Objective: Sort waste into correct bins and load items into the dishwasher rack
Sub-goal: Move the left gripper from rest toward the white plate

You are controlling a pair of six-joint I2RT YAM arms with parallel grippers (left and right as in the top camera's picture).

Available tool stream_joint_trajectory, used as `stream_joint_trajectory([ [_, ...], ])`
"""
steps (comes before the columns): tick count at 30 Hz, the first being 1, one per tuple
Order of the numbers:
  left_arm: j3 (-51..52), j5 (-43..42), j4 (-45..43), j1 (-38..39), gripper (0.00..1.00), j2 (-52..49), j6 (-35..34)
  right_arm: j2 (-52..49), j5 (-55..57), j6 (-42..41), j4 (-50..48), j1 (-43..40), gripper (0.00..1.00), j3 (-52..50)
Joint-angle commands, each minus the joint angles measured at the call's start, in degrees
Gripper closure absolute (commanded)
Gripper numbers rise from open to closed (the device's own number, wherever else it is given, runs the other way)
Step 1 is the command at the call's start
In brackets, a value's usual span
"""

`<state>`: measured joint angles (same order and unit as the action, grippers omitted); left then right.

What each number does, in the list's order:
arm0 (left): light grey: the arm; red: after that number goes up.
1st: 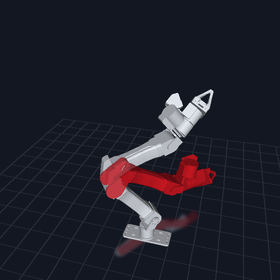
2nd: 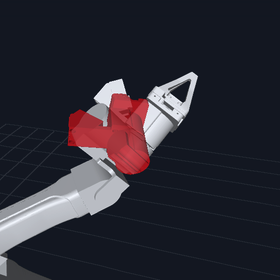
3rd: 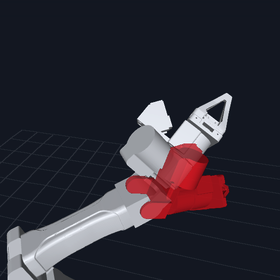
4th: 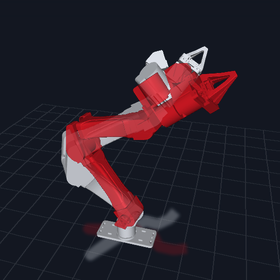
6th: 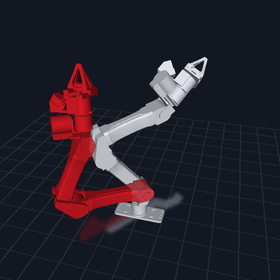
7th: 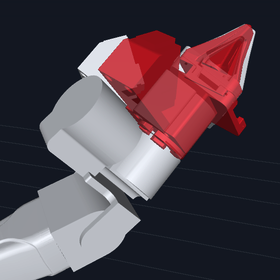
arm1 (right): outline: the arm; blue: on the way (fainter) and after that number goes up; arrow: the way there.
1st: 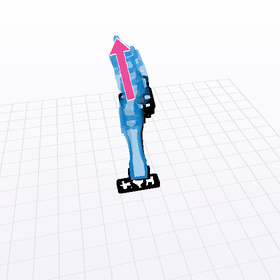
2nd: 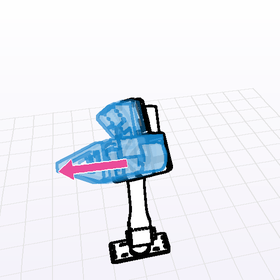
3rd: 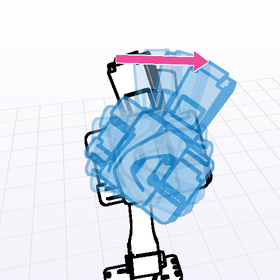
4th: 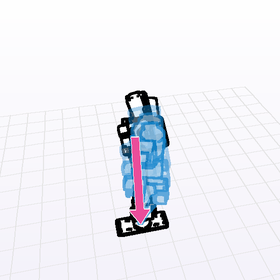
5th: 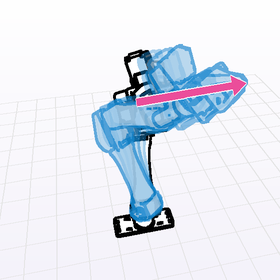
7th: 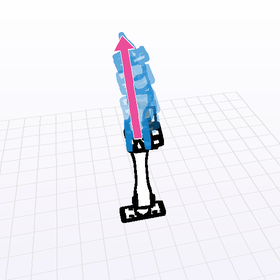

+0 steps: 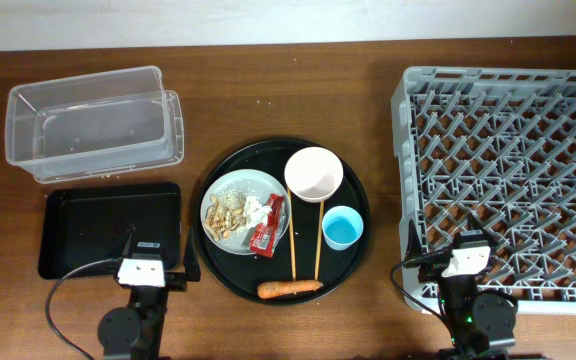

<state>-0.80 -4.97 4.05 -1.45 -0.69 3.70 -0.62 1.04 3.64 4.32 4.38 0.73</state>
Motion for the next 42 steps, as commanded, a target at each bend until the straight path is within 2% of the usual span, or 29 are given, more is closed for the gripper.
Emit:
stream_joint_trajectory([
  [1, 0.31, 0.04, 0.11, 0.55, 0.01, 0.28, 1.11, 0.15, 0.09, 0.22, 0.33, -0.28, 0.02, -0.42],
  [34, 0.26, -0.13, 0.11, 0.55, 0.01, 0.26, 1.09, 0.15, -0.35, -1.33, 0.39, -0.28, 0.02, -0.33],
  [38, -0.17, -0.13, 0.13, 0.55, 0.01, -1.2, -0.76, 0.15, -0.31, -1.31, 6.32, -0.28, 0.02, 2.86],
  [42, -6.29, -0.15, 3.67, 0.55, 0.01, -8.66, -3.06, -2.23, -0.07, -1.33, 13.66, -0.28, 0.02, 9.62],
])
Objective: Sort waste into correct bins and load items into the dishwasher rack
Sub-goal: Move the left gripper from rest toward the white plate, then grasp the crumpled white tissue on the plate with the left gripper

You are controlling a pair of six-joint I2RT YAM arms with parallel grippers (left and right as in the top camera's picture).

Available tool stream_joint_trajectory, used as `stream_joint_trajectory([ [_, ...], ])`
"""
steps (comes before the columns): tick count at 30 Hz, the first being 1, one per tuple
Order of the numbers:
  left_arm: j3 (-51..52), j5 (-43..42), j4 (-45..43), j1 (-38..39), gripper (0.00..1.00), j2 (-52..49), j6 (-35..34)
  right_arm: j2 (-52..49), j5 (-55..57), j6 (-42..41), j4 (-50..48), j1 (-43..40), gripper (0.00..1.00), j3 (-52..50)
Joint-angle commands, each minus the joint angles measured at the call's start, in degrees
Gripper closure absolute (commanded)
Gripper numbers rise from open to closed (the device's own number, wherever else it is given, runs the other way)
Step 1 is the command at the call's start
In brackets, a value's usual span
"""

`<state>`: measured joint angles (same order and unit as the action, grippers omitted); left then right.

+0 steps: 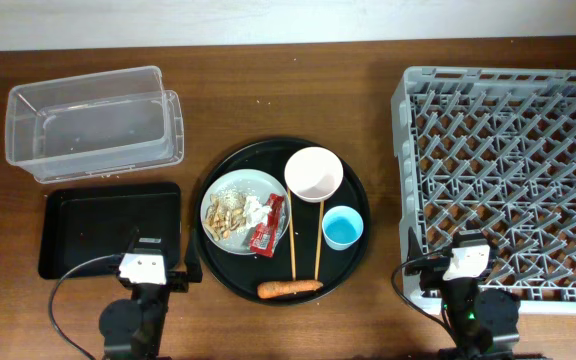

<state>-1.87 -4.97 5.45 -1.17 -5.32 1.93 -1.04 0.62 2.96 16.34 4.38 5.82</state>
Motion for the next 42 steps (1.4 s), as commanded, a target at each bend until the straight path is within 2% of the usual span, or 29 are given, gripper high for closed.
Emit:
stream_joint_trajectory([
  [1, -8.0, -0.17, 4.15, 0.28, 0.01, -6.86, -1.29, -3.85, 0.52, -0.66, 2.23, -0.28, 0.01, 6.34],
  [5, -21.2, -0.44, 13.35, 0.28, 0.01, -21.09, -1.29, -16.79, 0.48, -0.66, 5.62, -0.28, 0.02, 15.37],
  [8, -33.14, -0.7, 23.69, 0.28, 0.01, -34.42, -1.25, -30.25, 0.48, -0.66, 13.53, -0.28, 0.02, 26.75],
  [12, -47.82, -7.19, 38.47, 0.26, 0.01, -49.86, -1.22, -43.89, -0.44, -0.63, 27.21, -0.28, 0.02, 40.61],
  [14, -55.67, -7.5, 46.95, 0.26, 0.01, -55.82, -1.05, -48.59, -2.12, -0.66, 32.11, -0.28, 0.02, 45.62],
  [15, -57.31, -7.54, 47.78, 0.28, 0.01, -57.02, -1.07, -49.77, -2.12, -0.63, 32.79, -0.28, 0.02, 46.29],
  [21, -57.53, -10.75, 36.72, 1.27, 0.01, -60.06, -2.62, -52.37, -3.39, -0.63, 32.76, -0.28, 0.02, 46.27],
  [26, -57.53, -11.32, 34.23, 11.65, 0.01, -74.73, -3.45, -52.37, -3.41, -0.63, 32.76, -0.28, 0.02, 46.25],
  [31, -57.53, -11.1, 30.73, 18.16, 0.02, -88.26, -3.43, -52.37, -3.39, -0.63, 32.79, -0.28, 0.02, 46.27],
  [33, -57.53, -10.43, 30.73, 19.43, 0.1, -90.79, -3.43, -52.37, -3.39, -0.63, 32.79, -0.28, 0.02, 46.27],
  [35, -57.53, -8.17, 30.51, 20.37, 0.11, -91.12, -3.43, -52.37, -3.41, -0.63, 32.79, -0.28, 0.02, 46.25],
  [36, -57.48, -6.1, 29.77, 21.16, 0.17, -91.12, -3.43, -52.37, -3.41, -0.63, 32.79, -0.28, 0.02, 46.25],
  [39, -57.42, -1.11, 29.05, 23.04, 0.2, -91.12, -3.43, -52.37, -3.41, -0.63, 32.83, -0.28, 0.02, 46.25],
  [42, -57.42, -0.98, 27.63, 23.19, 0.27, -91.12, -3.45, -52.37, -3.41, -0.63, 32.81, -0.28, 0.02, 46.25],
])
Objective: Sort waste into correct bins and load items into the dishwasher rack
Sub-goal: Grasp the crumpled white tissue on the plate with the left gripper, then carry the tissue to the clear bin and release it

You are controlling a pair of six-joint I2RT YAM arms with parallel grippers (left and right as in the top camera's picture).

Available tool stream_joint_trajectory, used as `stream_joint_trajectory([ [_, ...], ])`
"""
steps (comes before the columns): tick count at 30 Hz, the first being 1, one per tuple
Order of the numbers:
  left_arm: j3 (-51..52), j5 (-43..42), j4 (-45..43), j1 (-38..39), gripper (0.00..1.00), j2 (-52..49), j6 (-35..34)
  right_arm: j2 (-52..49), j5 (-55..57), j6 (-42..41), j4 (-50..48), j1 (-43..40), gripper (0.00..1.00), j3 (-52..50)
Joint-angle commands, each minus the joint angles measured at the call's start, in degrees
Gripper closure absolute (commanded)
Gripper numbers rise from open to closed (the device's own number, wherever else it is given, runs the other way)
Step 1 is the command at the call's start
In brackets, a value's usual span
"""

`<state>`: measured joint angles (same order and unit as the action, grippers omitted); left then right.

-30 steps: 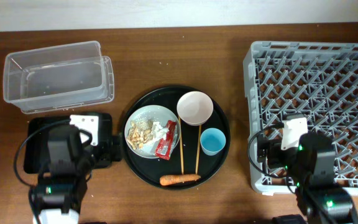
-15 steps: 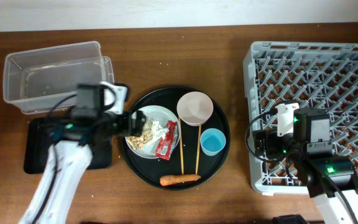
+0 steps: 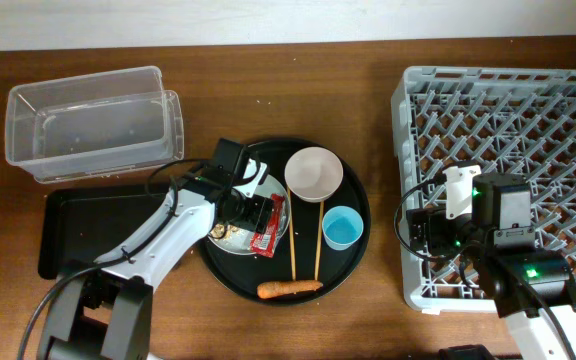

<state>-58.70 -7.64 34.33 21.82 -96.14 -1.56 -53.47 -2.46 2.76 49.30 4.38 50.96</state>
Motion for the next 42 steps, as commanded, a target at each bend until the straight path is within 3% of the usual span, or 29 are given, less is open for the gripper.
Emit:
stream_joint_trajectory([
  [1, -0.59, 1.68, -1.4, 0.2, 0.31, -0.31, 0.04, 0.07, -0.33, -0.44, -0.15, -0.28, 0.02, 1.11],
  [6, -0.26, 1.46, -0.81, 0.52, 0.5, -0.42, 0.02, 0.07, -0.33, -0.44, -0.15, -0.28, 0.02, 1.11],
  [13, 0.11, 1.53, 0.46, 3.54, 0.61, -2.56, 0.04, 0.07, -0.33, -0.44, -0.13, -0.28, 0.02, 1.11],
  [18, 0.09, 6.51, 0.63, 3.52, 0.72, -2.54, 0.04, 0.07, -0.31, -0.44, 0.0, -0.28, 0.02, 1.11],
  [21, -0.98, 6.54, 0.83, 3.52, 0.84, -2.23, 0.04, 0.07, -0.31, -0.44, 0.02, -0.28, 0.02, 1.11],
  [22, -1.99, 6.6, 0.83, 3.52, 1.0, -1.25, 0.04, 0.07, -0.33, -0.44, 0.09, -0.28, 0.01, 1.11],
  [26, -3.78, 8.81, 1.09, 3.52, 0.99, 4.2, 0.07, 0.07, -0.31, -0.44, 0.07, -0.28, 0.02, 1.14],
  [31, -6.19, 24.26, 1.42, -2.54, 1.0, 14.93, 0.07, 0.07, -0.31, -0.44, 0.04, -0.28, 0.02, 1.11],
  [35, -6.19, 24.3, -8.92, -16.9, 1.0, 15.13, 0.02, 0.07, -0.33, -0.44, 0.02, -0.28, 0.02, 1.11],
  [39, -6.19, 21.33, -22.34, -23.96, 0.99, 7.67, 0.02, 0.07, -0.33, -0.44, 0.02, -0.28, 0.02, 1.11],
  [40, -6.19, 21.33, -25.35, -24.61, 0.92, 4.39, 0.04, 0.07, -0.31, -0.44, 0.0, -0.28, 0.02, 1.14],
  [41, -6.19, 21.35, -27.19, -24.92, 0.77, 2.23, 0.04, 0.07, -0.33, -0.44, 0.02, -0.28, 0.02, 1.11],
  [42, -6.19, 21.35, -29.22, -25.22, 0.43, 0.35, 0.07, 0.07, -0.33, -0.44, 0.02, -0.28, 0.02, 1.11],
])
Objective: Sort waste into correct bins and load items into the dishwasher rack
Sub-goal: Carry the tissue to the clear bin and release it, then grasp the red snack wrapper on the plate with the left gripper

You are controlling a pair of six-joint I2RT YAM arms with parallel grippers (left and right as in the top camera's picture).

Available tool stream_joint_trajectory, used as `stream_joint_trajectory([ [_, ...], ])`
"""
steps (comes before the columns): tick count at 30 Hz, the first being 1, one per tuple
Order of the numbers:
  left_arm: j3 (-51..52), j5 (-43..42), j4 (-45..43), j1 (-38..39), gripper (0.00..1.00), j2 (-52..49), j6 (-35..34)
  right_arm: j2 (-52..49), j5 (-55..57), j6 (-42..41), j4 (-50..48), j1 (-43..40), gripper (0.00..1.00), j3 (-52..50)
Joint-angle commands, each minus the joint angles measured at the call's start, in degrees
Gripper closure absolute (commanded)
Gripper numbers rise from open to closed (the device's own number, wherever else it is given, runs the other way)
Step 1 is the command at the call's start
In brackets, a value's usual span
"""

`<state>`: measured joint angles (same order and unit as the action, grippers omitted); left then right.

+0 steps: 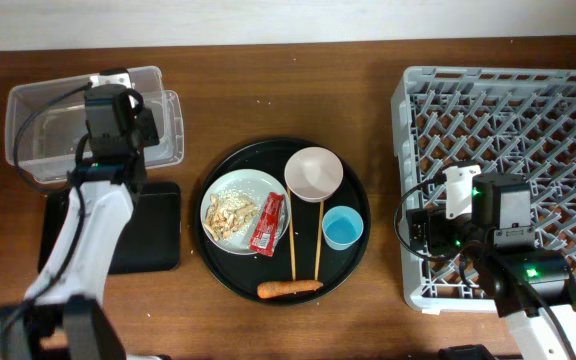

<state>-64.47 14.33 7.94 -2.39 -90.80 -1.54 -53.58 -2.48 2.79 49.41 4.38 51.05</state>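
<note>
A round black tray [353,262] holds a white plate [214,196] of food scraps, a red wrapper [266,224], a white bowl [314,173], a blue cup [342,227], two chopsticks [293,245] and a carrot [290,289]. My left gripper [114,82] is over the clear plastic bin [38,130] at the far left; its fingers are hidden under the wrist from above. My right gripper [415,226] hovers at the left edge of the grey dishwasher rack [508,110], and its jaws cannot be made out.
A flat black bin [158,240] lies in front of the clear bin, partly under my left arm. The rack fills the right side of the table. Bare wood lies between the round tray and the rack.
My left arm has gone from over the plate to over the clear bin. The white crumpled paper that lay on the plate no longer shows there. The right arm has not moved.
Both arms first rested low at the table's front edge, the left by the black bin and the right by the rack corner. Then the left gripper was over the plate and the right had risen to the rack's left edge. Now the left is over the clear bin.
</note>
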Motion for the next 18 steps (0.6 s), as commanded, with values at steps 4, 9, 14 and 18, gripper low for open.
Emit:
stream_joint_trajectory([
  [4, -3.08, -2.99, -2.01, -1.16, 0.32, -5.18, 1.33, 0.17, -0.31, -0.46, -0.09, -0.28, 0.02, 1.03],
  [9, -5.44, -24.0, 16.7, 1.05, 0.37, -2.99, 1.31, 0.15, -0.31, -0.46, -0.09, -0.28, 0.02, 1.03],
  [14, -5.27, -29.11, 38.25, 13.46, 0.38, -2.89, 4.48, 0.15, -0.31, -0.46, -0.09, -0.28, 0.02, 1.03],
  [18, -0.5, -28.06, 42.21, 22.99, 0.38, -3.39, 4.44, 0.15, -0.31, -0.46, 0.35, -0.28, 0.02, 1.03],
])
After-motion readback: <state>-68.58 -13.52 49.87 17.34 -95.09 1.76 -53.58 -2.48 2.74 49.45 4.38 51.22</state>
